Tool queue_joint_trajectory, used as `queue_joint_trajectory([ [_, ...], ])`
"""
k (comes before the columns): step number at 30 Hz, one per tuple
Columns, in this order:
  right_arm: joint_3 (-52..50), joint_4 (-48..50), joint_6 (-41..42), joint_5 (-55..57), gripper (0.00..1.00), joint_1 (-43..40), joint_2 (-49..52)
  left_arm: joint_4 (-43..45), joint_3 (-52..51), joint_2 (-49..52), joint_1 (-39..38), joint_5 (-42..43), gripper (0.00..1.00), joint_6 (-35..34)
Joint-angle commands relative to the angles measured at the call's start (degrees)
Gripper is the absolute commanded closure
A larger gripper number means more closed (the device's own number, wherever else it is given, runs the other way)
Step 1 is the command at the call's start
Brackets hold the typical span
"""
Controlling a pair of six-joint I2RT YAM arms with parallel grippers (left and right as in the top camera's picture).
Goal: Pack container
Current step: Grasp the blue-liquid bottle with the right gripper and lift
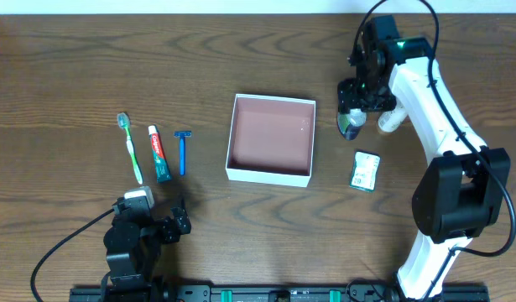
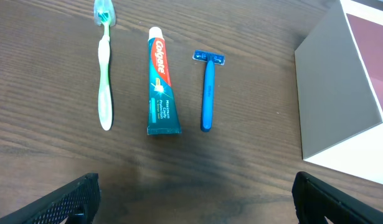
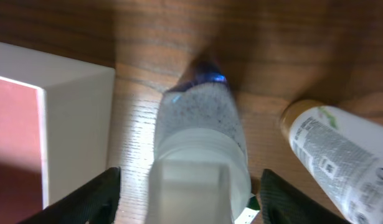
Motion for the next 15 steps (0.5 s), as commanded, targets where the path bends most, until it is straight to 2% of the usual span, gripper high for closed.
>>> queue_joint_trajectory([
  [1,-1.66,0.46,-0.09,0.63,0.39,0.22,0.28,0.09,-0.7,-0.31,0.39,0.81,0.02,-0.26],
  [3,-1.68,1.11,-0.09,0.63,0.44,0.22,0.24,0.09,-0.7,-0.31,0.42,0.81,0.02,-0.24],
  [7,-1.66,2.62,-0.09,0.63,0.45,0.22,0.22,0.09,-0.7,-0.31,0.42,0.81,0.02,-0.24],
  [15,0.13,2.6,-0.13,5.77,0.56,0.24,0.0,0.09,-0.7,-0.31,0.39,0.81,0.02,-0.24],
])
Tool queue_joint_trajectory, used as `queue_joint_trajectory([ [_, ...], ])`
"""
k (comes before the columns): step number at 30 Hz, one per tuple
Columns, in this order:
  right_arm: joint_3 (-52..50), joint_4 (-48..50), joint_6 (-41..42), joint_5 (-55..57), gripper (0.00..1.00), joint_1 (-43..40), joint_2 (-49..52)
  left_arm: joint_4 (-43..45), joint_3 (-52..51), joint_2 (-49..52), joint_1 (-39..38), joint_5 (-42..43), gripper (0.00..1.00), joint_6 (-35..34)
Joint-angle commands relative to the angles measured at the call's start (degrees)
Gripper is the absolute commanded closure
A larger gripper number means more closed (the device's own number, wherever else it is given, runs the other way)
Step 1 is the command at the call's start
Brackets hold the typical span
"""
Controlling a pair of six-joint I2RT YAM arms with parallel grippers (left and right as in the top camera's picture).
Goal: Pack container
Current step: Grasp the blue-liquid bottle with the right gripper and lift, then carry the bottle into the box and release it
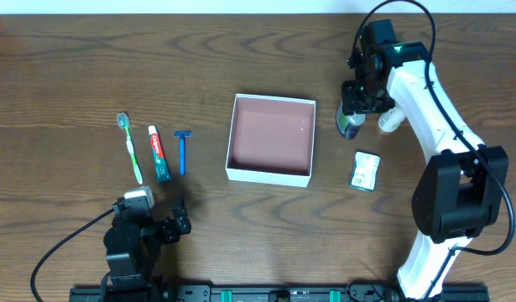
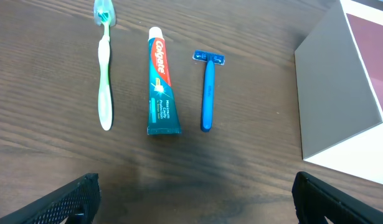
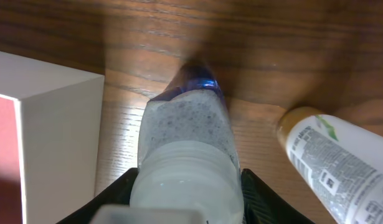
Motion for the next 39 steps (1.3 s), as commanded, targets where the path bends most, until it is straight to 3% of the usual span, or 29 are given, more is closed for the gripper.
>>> queue_joint_trajectory([
  [1,1.68,-0.26,-0.09,3.69,0.58,0.22,-0.07,0.09,-0.7,-0.31,0.39,0.81,0.02,-0.24],
  [6,2.38,-0.44,-0.07,3.67,0.7,0.31,-1.03,0.09,-0.7,-0.31,0.42,0.81,0.02,-0.24],
  [16,3.45,-2.05,0.17,0.61,0.73,1.62,-14.67,0.09,-0.7,-0.31,0.42,0.81,0.02,-0.26],
  [26,3.43,-2.62,6.93,0.28,0.75,12.46,-29.53,0.09,-0.7,-0.31,0.42,0.81,0.02,-0.26],
  [32,2.95,-0.72,15.63,3.89,0.78,20.17,-25.9,0.09,-0.7,-0.31,0.42,0.81,0.02,-0.26],
  [39,2.95,-0.02,21.84,6.69,0.76,22.05,-15.34,0.09,-0.7,-0.31,0.42,0.81,0.02,-0.26],
])
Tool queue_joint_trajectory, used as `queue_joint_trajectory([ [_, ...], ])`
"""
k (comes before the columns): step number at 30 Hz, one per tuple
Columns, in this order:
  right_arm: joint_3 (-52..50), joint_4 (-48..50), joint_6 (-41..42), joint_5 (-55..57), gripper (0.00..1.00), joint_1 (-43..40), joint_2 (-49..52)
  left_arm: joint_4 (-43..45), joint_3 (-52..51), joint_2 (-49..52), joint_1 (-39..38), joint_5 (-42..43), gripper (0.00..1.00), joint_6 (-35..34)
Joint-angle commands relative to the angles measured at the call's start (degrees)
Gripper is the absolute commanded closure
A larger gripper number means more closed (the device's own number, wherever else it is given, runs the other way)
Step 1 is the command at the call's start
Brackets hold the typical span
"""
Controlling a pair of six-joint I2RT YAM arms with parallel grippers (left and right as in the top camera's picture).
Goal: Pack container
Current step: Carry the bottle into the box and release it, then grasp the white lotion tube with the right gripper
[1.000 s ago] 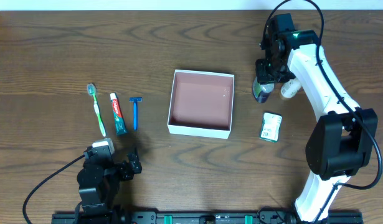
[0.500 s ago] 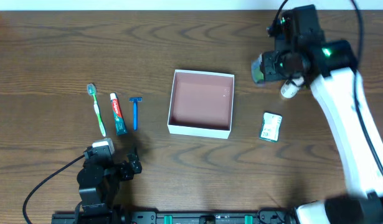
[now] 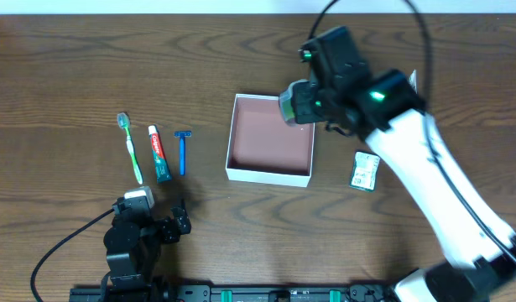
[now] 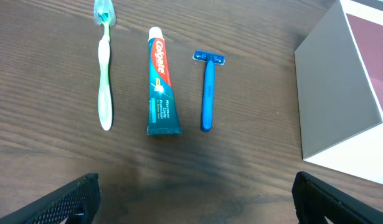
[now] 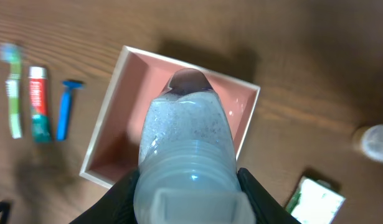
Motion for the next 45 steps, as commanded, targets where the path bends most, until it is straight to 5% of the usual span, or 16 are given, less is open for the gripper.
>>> queue_joint_trajectory([
  [1,0.31,0.63,5.18,2.58,0.77,0.22,5.09,0.09,-0.7,-0.31,0.42,0.79,0.02,-0.24],
  [16,0.31,3.21,9.05,6.47,0.73,-1.73,18.78,0.09,-0.7,-0.31,0.39,0.79,0.02,-0.24],
  [20,0.31,4.11,9.86,7.1,0.51,-2.54,19.19,0.09,-0.7,-0.31,0.42,0.79,0.02,-0.24],
  [22,0.33,4.31,9.84,6.95,0.18,-2.58,18.86,0.09,-0.7,-0.31,0.39,0.79,0.02,-0.26],
  [24,0.35,4.31,8.28,5.29,0.01,-2.25,18.34,0.09,-0.7,-0.31,0.42,0.79,0.02,-0.24],
  [36,0.35,3.56,3.21,3.98,0.01,-2.99,2.43,0.09,-0.7,-0.31,0.42,0.79,0.02,-0.24],
  [45,0.35,-2.95,-2.05,3.72,0.02,-22.67,-4.55,0.09,-0.7,-0.31,0.39,0.79,0.02,-0.24],
])
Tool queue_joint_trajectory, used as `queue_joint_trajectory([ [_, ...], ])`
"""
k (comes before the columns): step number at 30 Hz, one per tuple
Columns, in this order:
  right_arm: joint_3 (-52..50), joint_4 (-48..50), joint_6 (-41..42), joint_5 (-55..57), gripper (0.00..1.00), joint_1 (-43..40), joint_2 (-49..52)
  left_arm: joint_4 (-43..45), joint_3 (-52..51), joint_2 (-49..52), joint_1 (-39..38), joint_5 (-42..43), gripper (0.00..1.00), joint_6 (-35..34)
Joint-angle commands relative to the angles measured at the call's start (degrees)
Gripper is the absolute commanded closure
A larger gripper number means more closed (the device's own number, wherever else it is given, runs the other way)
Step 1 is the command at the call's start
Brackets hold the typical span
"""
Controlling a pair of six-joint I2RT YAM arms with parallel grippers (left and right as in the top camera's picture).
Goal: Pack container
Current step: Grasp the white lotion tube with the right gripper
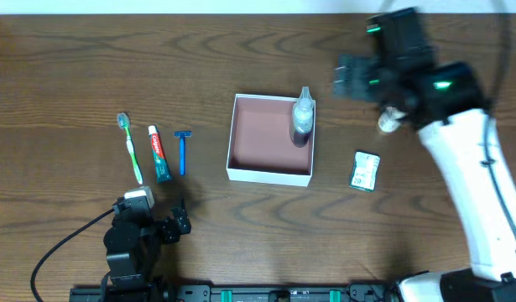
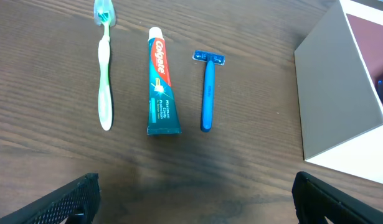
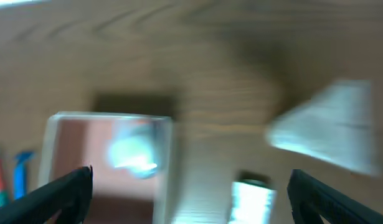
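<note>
The white box (image 1: pixel 269 174) with a pink floor sits mid-table. A clear bottle (image 1: pixel 302 113) stands in its far right corner and shows blurred in the right wrist view (image 3: pixel 134 154). My right gripper (image 1: pixel 348 82) hangs open and empty to the right of the box, its view (image 3: pixel 191 199) smeared by motion. A white bottle (image 1: pixel 387 123) and a green packet (image 1: pixel 365 170) lie right of the box. On the left lie a toothbrush (image 2: pixel 104 74), toothpaste (image 2: pixel 160 81) and a blue razor (image 2: pixel 207 90). My left gripper (image 2: pixel 194 208) rests open near the front edge.
The box's grey outer wall (image 2: pixel 334 99) rises at the right of the left wrist view. The right arm (image 1: pixel 476 168) reaches over the table's right side. Bare wood lies between the toiletries and the box.
The clear bottle was held above the box by my right gripper. It now stands in the box's far right corner, and the gripper is open and off to the right. The left arm is unchanged.
My right gripper stood open around the clear bottle to the right of the box, beside the white bottle. Then it was shut on it. Later it held the bottle above the box. Now the bottle is inside and released.
</note>
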Motion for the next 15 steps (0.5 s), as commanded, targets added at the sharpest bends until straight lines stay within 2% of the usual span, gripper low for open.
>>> queue_joint_trajectory([
  [1,-0.09,-2.05,-2.99,-0.72,0.04,-8.04,1.31,0.09,-0.7,-0.31,0.42,0.81,0.02,-0.26],
  [5,-0.15,-3.96,-6.49,-3.3,0.06,-14.78,3.34,0.09,-0.7,-0.31,0.39,0.81,0.02,-0.24],
  [10,-0.15,-5.99,-7.41,-3.65,0.11,-15.61,8.02,0.09,-0.7,-0.31,0.39,0.81,0.02,-0.24],
  [13,-0.15,-6.82,-8.04,-3.72,0.23,-15.23,12.04,0.09,-0.7,-0.31,0.42,0.81,0.02,-0.26],
  [15,-0.15,-6.8,-8.02,-3.69,0.36,-15.39,14.53,0.09,-0.7,-0.31,0.42,0.81,0.02,-0.24],
])
